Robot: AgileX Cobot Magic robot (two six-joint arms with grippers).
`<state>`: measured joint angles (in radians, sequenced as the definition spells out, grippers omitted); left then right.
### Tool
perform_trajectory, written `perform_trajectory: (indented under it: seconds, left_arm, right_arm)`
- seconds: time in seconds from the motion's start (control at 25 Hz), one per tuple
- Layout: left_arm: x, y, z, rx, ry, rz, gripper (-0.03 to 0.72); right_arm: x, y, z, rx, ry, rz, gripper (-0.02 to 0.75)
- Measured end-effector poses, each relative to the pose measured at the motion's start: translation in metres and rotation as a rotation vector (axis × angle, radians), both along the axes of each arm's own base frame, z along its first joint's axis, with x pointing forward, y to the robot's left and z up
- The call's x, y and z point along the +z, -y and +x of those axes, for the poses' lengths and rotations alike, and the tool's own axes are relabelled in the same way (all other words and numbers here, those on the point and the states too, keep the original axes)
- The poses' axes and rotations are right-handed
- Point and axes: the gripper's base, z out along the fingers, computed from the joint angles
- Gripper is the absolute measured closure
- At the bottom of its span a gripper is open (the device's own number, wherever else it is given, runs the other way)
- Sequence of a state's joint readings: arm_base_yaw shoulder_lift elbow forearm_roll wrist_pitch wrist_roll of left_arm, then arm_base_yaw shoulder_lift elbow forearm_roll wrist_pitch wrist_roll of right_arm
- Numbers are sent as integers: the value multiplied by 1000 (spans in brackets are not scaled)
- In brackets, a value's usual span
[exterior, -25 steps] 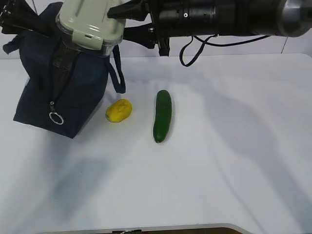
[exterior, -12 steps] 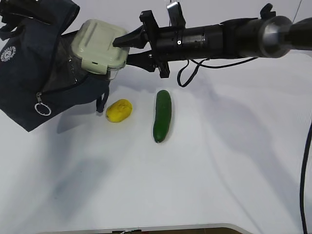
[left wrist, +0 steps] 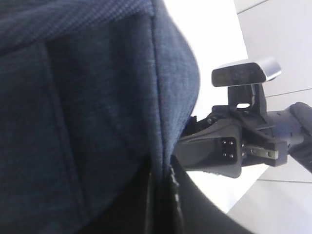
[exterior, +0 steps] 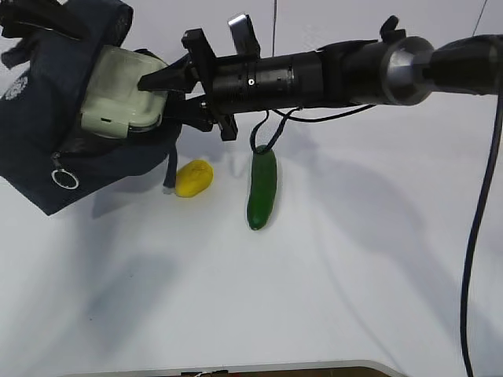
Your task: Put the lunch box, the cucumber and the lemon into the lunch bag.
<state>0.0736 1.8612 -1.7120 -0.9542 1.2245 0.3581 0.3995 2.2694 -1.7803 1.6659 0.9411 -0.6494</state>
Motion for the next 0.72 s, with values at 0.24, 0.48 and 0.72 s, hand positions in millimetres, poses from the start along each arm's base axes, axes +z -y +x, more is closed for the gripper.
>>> perform_trajectory:
  seconds: [0.24,0.48,0.72]
  left_arm:
    - [0,4,-1,-13,-1,0,704]
    - [0,21,-3,-53,3,-1,704]
    - [-1,24,-2,-58,-4,-2,704]
  right_arm:
    - [5,-7,-1,4,13,15,372]
    - [7,-11,3,-24,83,-37,372]
    - [1,-11,5,-45,118,-108,372]
